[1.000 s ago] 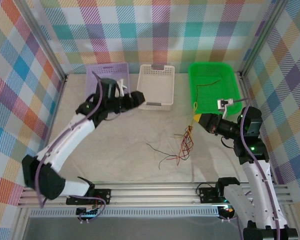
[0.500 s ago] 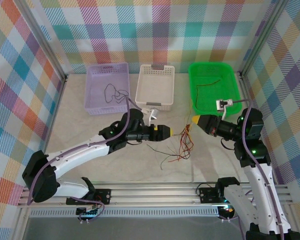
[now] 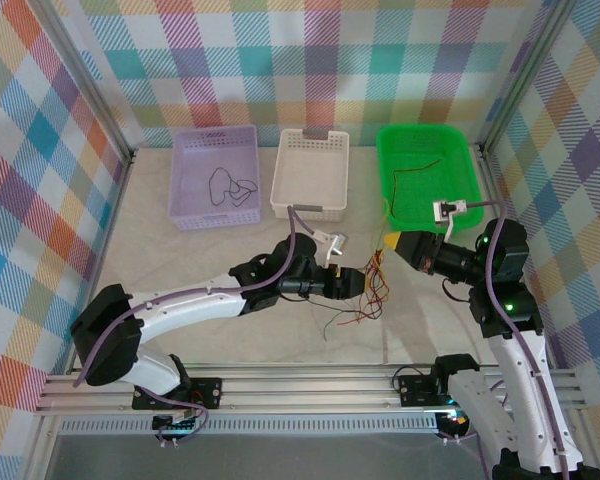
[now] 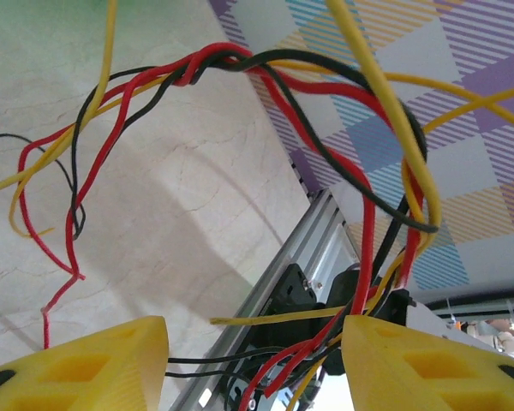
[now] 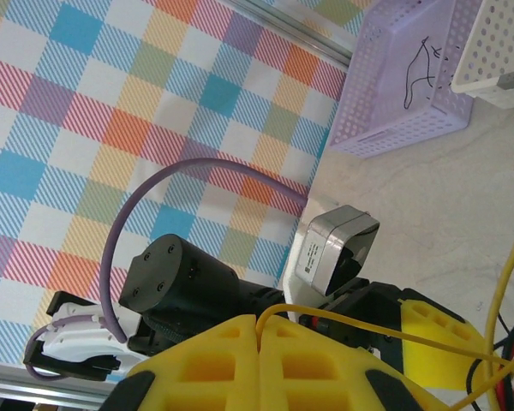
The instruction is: Untangle the cables
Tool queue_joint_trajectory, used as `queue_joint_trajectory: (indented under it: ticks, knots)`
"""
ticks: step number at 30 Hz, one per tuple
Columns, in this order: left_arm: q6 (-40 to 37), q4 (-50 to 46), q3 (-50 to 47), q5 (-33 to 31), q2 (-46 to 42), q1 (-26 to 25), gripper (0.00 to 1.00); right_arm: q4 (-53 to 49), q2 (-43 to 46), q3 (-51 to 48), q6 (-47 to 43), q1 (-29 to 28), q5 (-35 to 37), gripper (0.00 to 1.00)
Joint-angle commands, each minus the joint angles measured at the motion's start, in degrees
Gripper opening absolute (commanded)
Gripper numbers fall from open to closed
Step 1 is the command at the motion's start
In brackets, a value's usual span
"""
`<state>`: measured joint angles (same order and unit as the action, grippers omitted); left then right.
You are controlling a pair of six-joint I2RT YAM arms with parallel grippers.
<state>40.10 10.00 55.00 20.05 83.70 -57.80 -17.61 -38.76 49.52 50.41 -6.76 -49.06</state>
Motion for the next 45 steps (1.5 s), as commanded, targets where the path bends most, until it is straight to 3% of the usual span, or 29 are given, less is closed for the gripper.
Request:
queue_joint_trajectory:
  ticks: [1, 10, 18, 25, 32, 35, 45]
  knots:
    - [1.48, 6.29, 0.38, -0.66, 0.51, -1.52, 0.54, 1.86, 0.74, 0.89, 0.56, -0.44, -0.02, 0.00]
    - [2.09, 10.97, -0.69, -0.96, 0.10, -2.42, 0.52, 1.68, 0.99, 0.45, 0.35, -0.71, 0.25, 0.00]
    - [2.89, 12.15, -0.33, -0.18, 3.03, -2.65, 0.38, 1.41, 1.32, 0.58, 0.47, -0.88, 0.43, 0.00]
    - [2.57, 12.22, -0.76, -0.50, 3.44, -2.84, 0.33, 1.69, 1.48, 0.31, 0.82, -0.92, 0.54, 0.00]
    - [1.88, 11.65, -0.78, -1.50, 2.56, -2.84, 0.15, 0.94, 1.57, 0.14, 0.22, -0.97, 1.04, 0.00]
    - [1.08, 10.55, -0.79, -1.75, 1.80, -2.84, 0.00, -0.69, 2.01, -0.03, -0.69, -0.94, 2.88, 0.00]
    - [-6.50, -7.53, -3.55, -5.33, -10.61, -0.61, 0.00, -14.11, 2.90, 0.61, -5.46, -0.91, 20.61, 0.00]
